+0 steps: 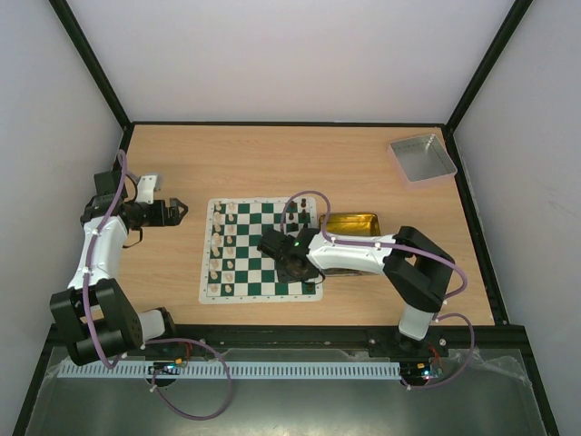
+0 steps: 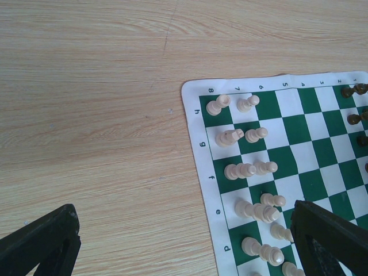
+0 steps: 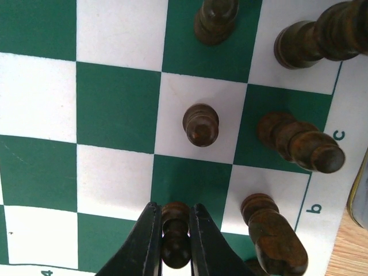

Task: Set up the chess pieces on the board
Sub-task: Place the chess piece on the chessboard.

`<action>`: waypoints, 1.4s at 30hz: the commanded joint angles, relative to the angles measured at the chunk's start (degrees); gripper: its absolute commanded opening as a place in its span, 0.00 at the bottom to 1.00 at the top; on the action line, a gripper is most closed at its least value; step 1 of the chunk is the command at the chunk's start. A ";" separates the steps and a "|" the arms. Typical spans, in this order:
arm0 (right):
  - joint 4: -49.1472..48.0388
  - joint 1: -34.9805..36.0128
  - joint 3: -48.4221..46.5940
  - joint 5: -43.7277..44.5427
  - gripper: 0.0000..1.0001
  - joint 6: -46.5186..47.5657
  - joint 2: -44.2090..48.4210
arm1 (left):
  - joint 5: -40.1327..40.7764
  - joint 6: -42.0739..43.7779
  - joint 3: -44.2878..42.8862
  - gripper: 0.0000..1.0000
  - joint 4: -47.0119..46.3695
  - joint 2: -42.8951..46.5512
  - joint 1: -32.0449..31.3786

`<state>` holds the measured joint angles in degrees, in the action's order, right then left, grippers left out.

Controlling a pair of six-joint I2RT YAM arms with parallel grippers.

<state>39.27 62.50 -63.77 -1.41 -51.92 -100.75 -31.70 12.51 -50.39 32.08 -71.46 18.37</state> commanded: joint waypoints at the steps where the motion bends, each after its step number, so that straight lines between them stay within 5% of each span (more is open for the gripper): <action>1: -0.34 0.34 0.59 1.32 0.09 -0.82 -1.26 | -0.46 0.34 -0.23 0.99 0.79 0.44 0.42; 23: -0.50 -0.10 0.19 3.14 0.10 -0.80 -2.16 | -0.55 0.32 -0.14 0.99 0.71 0.27 0.39; 31: -0.64 -0.04 -0.16 2.30 0.22 -0.56 -1.87 | -0.55 0.31 -0.15 0.99 0.70 0.25 0.22; 42: 3.44 -0.69 -3.24 4.77 0.24 -0.47 2.09 | 0.11 0.47 -0.79 0.99 0.83 0.36 0.44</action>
<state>39.20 62.39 -64.31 0.43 -51.92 -102.08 -31.68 12.51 -50.39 32.08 -71.46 18.46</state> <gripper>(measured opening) 0.236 0.993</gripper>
